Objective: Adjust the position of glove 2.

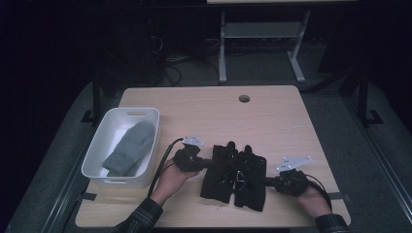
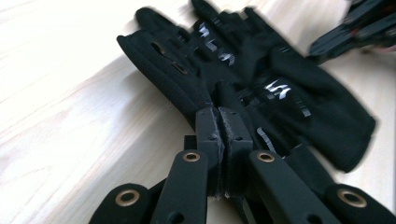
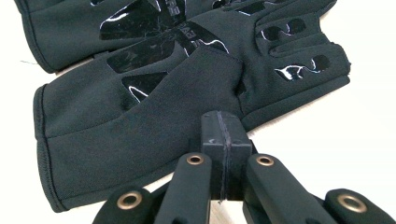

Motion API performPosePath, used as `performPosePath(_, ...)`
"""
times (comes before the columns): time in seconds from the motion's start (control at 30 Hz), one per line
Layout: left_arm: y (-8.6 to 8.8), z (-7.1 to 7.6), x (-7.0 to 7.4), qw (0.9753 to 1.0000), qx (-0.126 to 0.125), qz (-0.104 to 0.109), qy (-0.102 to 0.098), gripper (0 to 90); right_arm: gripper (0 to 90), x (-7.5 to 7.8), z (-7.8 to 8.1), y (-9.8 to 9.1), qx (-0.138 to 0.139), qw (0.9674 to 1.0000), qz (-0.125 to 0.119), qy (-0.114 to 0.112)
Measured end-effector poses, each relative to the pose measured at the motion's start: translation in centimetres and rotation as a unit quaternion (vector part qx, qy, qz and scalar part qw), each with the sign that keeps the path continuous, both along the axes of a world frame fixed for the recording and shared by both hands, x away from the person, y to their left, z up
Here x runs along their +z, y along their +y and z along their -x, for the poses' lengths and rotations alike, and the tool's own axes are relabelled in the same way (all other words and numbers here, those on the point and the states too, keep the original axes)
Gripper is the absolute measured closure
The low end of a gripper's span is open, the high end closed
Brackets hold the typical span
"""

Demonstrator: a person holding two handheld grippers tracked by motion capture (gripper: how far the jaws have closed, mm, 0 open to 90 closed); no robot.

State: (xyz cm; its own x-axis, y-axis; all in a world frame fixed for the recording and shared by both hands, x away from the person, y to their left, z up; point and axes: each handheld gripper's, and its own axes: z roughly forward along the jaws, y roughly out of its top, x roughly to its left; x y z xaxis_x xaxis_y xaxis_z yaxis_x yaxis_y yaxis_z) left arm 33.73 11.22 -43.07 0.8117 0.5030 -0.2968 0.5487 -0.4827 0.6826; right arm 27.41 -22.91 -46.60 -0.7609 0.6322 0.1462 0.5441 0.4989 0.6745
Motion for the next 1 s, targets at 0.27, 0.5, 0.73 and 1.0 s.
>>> performPosePath(0.27,-0.9,0.3,1.3,0.9985,-0.018,0.051,0.008,87.5,90.0,0.0,-0.4,0.6,0.006,1.0000,-0.001,-0.001)
performPosePath(0.5,-2.0,0.3,2.1,0.9976,-0.029,0.062,0.004,87.6,90.0,-0.1,-0.9,1.2,0.009,0.9999,-0.006,0.000)
performPosePath(0.73,-2.3,0.0,2.5,0.9972,-0.032,0.068,0.001,87.6,90.0,-0.1,-1.5,2.8,0.018,0.9998,-0.012,0.003)
performPosePath(1.0,-2.5,0.0,2.3,0.9973,-0.034,0.065,0.003,87.6,90.0,-0.1,-2.2,5.4,0.036,0.9993,-0.012,-0.003)
